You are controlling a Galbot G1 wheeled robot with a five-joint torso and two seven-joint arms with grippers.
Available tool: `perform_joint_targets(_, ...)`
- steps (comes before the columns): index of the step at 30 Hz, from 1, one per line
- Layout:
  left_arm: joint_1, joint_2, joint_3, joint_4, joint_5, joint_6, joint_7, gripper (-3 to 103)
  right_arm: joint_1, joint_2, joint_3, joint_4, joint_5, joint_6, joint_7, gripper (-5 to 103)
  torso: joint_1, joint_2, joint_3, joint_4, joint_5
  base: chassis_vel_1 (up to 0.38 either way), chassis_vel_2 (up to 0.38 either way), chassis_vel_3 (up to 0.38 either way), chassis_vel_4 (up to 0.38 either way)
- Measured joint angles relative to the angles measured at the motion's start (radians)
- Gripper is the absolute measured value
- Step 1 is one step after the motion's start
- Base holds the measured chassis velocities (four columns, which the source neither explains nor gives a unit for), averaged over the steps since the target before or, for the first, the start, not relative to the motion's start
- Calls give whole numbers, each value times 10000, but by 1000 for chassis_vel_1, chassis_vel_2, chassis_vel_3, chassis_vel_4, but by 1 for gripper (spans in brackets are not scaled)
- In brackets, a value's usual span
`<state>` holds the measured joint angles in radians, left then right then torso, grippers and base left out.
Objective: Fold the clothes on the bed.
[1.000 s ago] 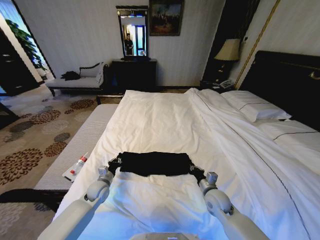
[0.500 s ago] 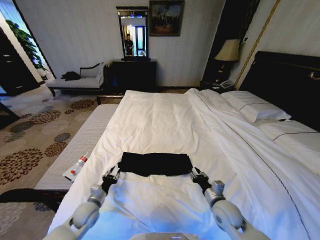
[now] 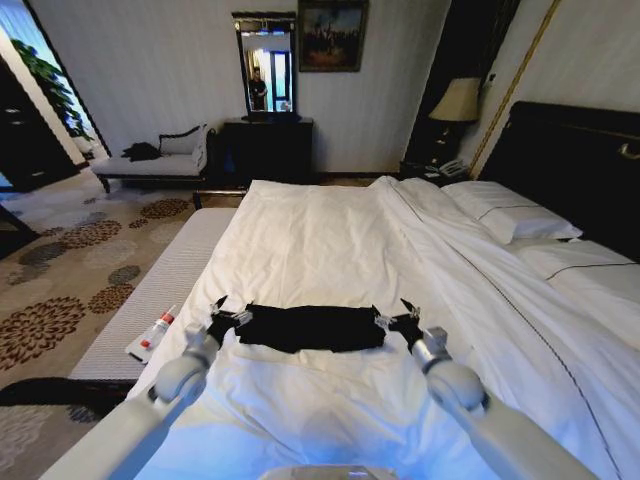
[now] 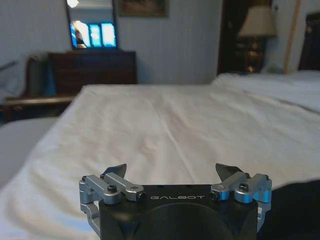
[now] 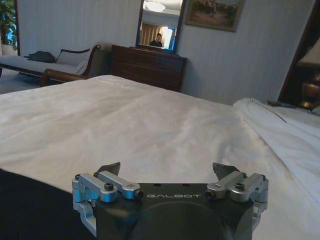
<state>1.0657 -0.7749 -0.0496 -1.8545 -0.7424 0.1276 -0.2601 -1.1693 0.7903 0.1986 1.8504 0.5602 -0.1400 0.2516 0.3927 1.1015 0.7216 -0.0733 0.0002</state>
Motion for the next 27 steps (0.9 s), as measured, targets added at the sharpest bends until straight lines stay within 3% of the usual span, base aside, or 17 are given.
perform_joint_targets(8,-2072,-541,2250,1669,-401,137,286,100,1446,405,-1653,-1475,-467,481,-192,100,0,0,-1,-2,-1,0,0,0,0)
perform_joint_targets(12,-2236,-592,2666,1807,-438,160,291,100,1558,589,-1975,-1902,-741,670,-290,100,-1,0,-2,-2,0,0,0,0,0)
perform_joint_targets(17,-1930,-338,2610,1589,-399,158,358,100,1352,609,-2015,-1930,-975,805,-364,100,-4,0,-3,0,-2,0,0,0,0)
perform_joint_targets(21,-1237,153,2026,988,-323,85,435,100,685,513,-1940,-1286,-1249,886,-387,100,-6,2,-4,1,-5,0,0,0,0)
perform_joint_targets(27,-527,342,1265,622,-207,-21,516,100,-646,535,-1843,-290,-1564,828,-281,100,-6,3,-5,-2,-3,0,0,0,0)
